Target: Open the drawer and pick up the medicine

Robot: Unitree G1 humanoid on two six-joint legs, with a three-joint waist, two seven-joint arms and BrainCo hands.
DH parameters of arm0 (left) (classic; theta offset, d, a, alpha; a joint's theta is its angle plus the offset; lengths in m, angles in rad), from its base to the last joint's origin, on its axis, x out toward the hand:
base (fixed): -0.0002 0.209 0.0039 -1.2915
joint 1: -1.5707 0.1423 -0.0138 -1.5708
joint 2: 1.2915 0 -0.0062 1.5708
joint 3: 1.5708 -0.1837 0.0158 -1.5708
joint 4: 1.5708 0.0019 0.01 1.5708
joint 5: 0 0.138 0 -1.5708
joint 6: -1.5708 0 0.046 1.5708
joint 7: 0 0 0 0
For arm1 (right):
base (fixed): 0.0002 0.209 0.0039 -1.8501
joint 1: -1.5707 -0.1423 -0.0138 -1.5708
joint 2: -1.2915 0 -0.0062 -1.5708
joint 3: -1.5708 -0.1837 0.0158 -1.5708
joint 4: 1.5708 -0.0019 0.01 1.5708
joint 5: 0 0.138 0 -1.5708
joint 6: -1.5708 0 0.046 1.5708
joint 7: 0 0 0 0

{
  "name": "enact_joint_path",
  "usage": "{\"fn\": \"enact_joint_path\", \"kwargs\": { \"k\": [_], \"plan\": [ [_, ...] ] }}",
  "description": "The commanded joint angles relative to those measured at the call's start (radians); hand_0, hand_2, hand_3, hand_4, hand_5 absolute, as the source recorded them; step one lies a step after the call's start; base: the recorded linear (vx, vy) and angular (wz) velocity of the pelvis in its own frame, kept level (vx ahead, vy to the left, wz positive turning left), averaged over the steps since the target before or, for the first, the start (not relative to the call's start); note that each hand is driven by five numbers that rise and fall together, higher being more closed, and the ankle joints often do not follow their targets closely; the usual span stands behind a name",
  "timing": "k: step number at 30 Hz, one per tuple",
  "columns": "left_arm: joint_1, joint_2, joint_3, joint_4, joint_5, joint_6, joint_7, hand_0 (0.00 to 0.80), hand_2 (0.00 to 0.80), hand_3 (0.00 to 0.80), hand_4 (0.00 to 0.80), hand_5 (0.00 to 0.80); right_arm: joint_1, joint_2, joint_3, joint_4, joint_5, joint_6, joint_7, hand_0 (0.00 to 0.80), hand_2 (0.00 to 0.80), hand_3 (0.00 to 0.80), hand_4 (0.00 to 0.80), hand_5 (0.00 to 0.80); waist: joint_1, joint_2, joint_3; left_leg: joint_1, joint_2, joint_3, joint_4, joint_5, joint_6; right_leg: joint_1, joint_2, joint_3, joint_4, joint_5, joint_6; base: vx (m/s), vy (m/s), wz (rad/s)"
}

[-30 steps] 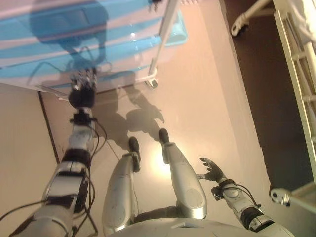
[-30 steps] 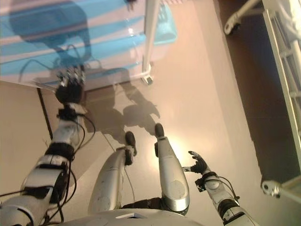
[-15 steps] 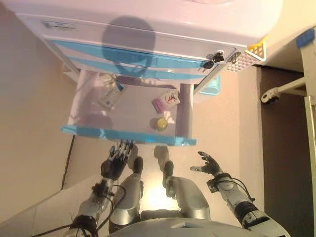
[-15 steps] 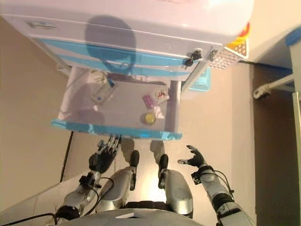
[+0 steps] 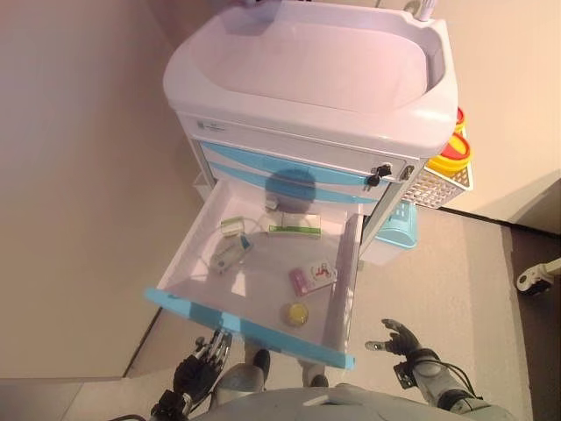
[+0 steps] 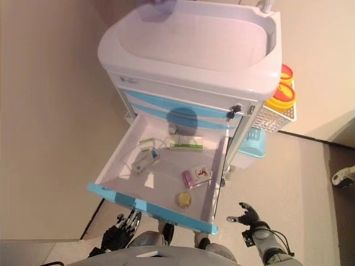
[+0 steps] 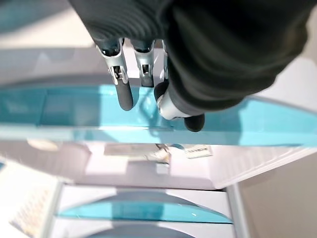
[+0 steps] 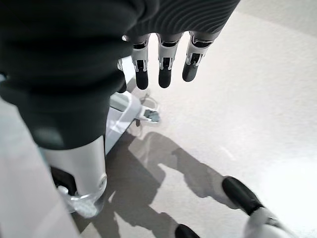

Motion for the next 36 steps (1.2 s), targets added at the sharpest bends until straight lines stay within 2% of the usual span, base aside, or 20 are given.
{"fn": "enact_joint_path", "kwargs": {
  "k": [1,2,3,6,7,8,9,12,15,18,19,21,22,23,26,31,36],
  "plan": [
    [0.026,0.036,-0.056,0.022,0.121,-0.191,0.096,0.599,0.599,0.599,0.599,0.599,-0.020,-0.010,-0.017,-0.004,-0.034,-0.021,-0.034,0.000,0.000,0.000,0.000,0.000,0.024,-0.041,0.005,-0.017,-0.026,0.025,-0.005,-0.043,-0.003,-0.034,-0.020,0.021,0.033,0.029,0.028,0.017,0.037,-0.04],
    [0.008,0.044,-0.070,0.038,0.179,-0.298,0.199,0.000,0.000,0.000,0.000,0.000,-0.017,-0.007,-0.015,0.002,-0.038,-0.021,-0.049,0.000,0.000,0.000,0.000,0.000,0.017,-0.042,-0.003,-0.013,-0.027,0.029,-0.010,-0.042,-0.001,-0.033,-0.020,0.026,0.026,0.034,0.031,0.028,0.046,-0.02],
    [-0.008,0.050,-0.081,0.050,0.248,-0.366,0.324,0.000,0.000,0.000,0.000,0.000,-0.014,-0.005,-0.016,0.006,-0.045,-0.018,-0.064,0.000,0.000,0.000,0.000,0.000,0.011,-0.044,-0.008,-0.009,-0.029,0.030,-0.012,-0.044,0.000,-0.031,-0.021,0.030,0.021,0.038,0.034,0.039,0.047,-0.01],
    [-0.059,0.068,-0.119,0.073,0.536,-0.540,0.606,0.000,0.000,0.000,0.000,0.000,-0.010,-0.005,-0.013,0.021,-0.057,-0.002,-0.138,0.000,0.000,0.000,0.000,0.000,-0.010,-0.047,-0.025,0.002,-0.033,0.039,-0.017,-0.047,0.006,-0.026,-0.018,0.051,0.005,0.049,0.037,0.049,0.046,0.01],
    [-0.066,0.069,-0.129,0.073,0.600,-0.551,0.659,0.000,0.000,0.000,0.000,0.000,-0.009,-0.007,-0.014,0.024,-0.052,-0.002,-0.155,0.000,0.000,0.000,0.000,0.000,-0.012,-0.047,-0.026,0.005,-0.034,0.040,-0.019,-0.047,0.006,-0.024,-0.018,0.054,0.000,0.052,0.038,0.047,0.049,-0.02],
    [-0.078,0.074,-0.157,0.073,0.722,-0.575,0.760,0.000,0.000,0.000,0.000,0.000,-0.008,-0.009,-0.016,0.025,-0.042,0.009,-0.186,0.000,0.000,0.000,0.000,0.000,-0.017,-0.047,-0.033,0.008,-0.036,0.041,-0.022,-0.048,0.009,-0.024,-0.016,0.063,-0.006,0.057,0.041,0.039,0.054,-0.06],
    [-0.095,0.084,-0.211,0.070,0.856,-0.590,0.816,0.000,0.000,0.000,0.000,0.000,-0.010,-0.014,-0.024,0.025,-0.020,0.016,-0.227,0.000,0.000,0.000,0.000,0.000,-0.026,-0.047,-0.039,0.012,-0.039,0.048,-0.024,-0.049,0.011,-0.024,-0.016,0.073,-0.016,0.066,0.045,0.036,0.060,-0.09],
    [-0.119,0.089,-0.316,0.058,0.954,-0.566,0.893,0.000,0.000,0.000,0.000,0.000,-0.013,-0.028,-0.056,0.012,0.047,0.014,-0.314,0.000,0.000,0.000,0.000,0.000,-0.046,-0.044,-0.051,0.026,-0.041,0.073,-0.037,-0.051,0.019,-0.024,-0.015,0.095,-0.044,0.094,0.058,0.024,0.057,-0.15],
    [-0.132,0.089,-0.354,0.053,0.960,-0.515,0.888,0.000,0.000,0.000,0.000,0.000,-0.014,-0.043,-0.096,-0.014,0.090,-0.033,-0.392,0.000,0.000,0.000,0.000,0.000,-0.060,-0.044,-0.058,0.041,-0.043,0.092,-0.054,-0.052,0.024,-0.020,-0.016,0.111,-0.073,0.119,0.070,0.018,0.044,-0.32],
    [-0.125,0.087,-0.388,0.054,0.997,-0.461,0.869,0.000,0.000,0.000,0.000,0.000,-0.016,-0.074,-0.141,-0.142,0.143,-0.069,-0.426,0.000,0.000,0.000,0.000,0.000,-0.077,-0.047,-0.064,0.054,-0.039,0.118,-0.086,-0.047,0.026,-0.022,-0.016,0.128,-0.104,0.149,0.084,0.013,0.021,-0.30],
    [-0.119,0.085,-0.398,0.054,1.008,-0.448,0.864,0.000,0.000,0.000,0.000,0.000,-0.015,-0.085,-0.150,-0.206,0.156,-0.083,-0.426,0.000,0.000,0.000,0.000,0.000,-0.084,-0.047,-0.065,0.058,-0.037,0.125,-0.099,-0.043,0.025,-0.023,-0.015,0.134,-0.111,0.156,0.087,-0.003,0.025,-0.32],
    [-0.101,0.081,-0.409,0.052,1.021,-0.433,0.859,0.000,0.000,0.000,0.000,0.000,-0.006,-0.104,-0.143,-0.474,0.121,-0.064,-0.414,0.000,0.000,0.000,0.000,0.000,-0.106,-0.048,-0.067,0.060,-0.034,0.140,-0.117,-0.041,0.027,-0.035,-0.016,0.152,-0.116,0.164,0.093,-0.022,0.035,-0.40],
    [-0.099,0.081,-0.409,0.051,1.021,-0.431,0.858,0.000,0.000,0.000,0.000,0.000,-0.003,-0.104,-0.142,-0.490,0.120,-0.064,-0.410,0.000,0.000,0.000,0.000,0.000,-0.107,-0.048,-0.068,0.059,-0.034,0.141,-0.118,-0.041,0.027,-0.037,-0.016,0.153,-0.116,0.165,0.093,-0.030,0.054,-0.37],
    [-0.080,0.078,-0.393,0.050,1.018,-0.426,0.853,0.000,0.000,0.000,0.000,0.000,0.011,-0.119,-0.127,-0.681,0.073,-0.064,-0.351,0.000,0.000,0.000,0.000,0.000,-0.123,-0.049,-0.070,0.059,-0.036,0.149,-0.119,-0.045,0.031,-0.048,-0.019,0.165,-0.112,0.166,0.096,-0.023,0.055,-0.26],
    [-0.059,0.070,-0.353,0.062,1.031,-0.416,0.837,0.000,0.000,0.000,0.000,0.000,0.020,-0.159,-0.101,-0.936,-0.080,-0.130,-0.238,0.000,0.000,0.000,0.000,0.000,-0.145,-0.049,-0.075,0.057,-0.036,0.172,-0.116,-0.054,0.037,-0.065,-0.025,0.182,-0.102,0.160,0.101,-0.020,0.071,-0.24],
    [-0.052,0.057,-0.336,0.094,1.032,-0.386,0.834,0.000,0.000,0.000,0.000,0.000,-0.035,-0.276,-0.030,-1.115,-0.193,-0.238,-0.096,0.000,0.000,0.000,0.000,0.000,-0.139,-0.056,-0.086,0.055,-0.032,0.183,-0.119,-0.057,0.035,-0.069,-0.033,0.178,-0.101,0.155,0.106,-0.001,0.017,-0.10],
    [-0.038,0.053,-0.345,0.076,1.013,-0.348,0.824,0.000,0.000,0.000,0.000,0.000,-0.117,-0.423,0.051,-1.299,-0.239,-0.290,0.061,0.000,0.000,0.000,0.000,0.000,-0.103,-0.061,-0.088,0.045,-0.034,0.156,-0.121,-0.054,0.031,-0.068,-0.043,0.162,-0.105,0.151,0.111,-0.008,-0.007,0.02]
  ]
}}
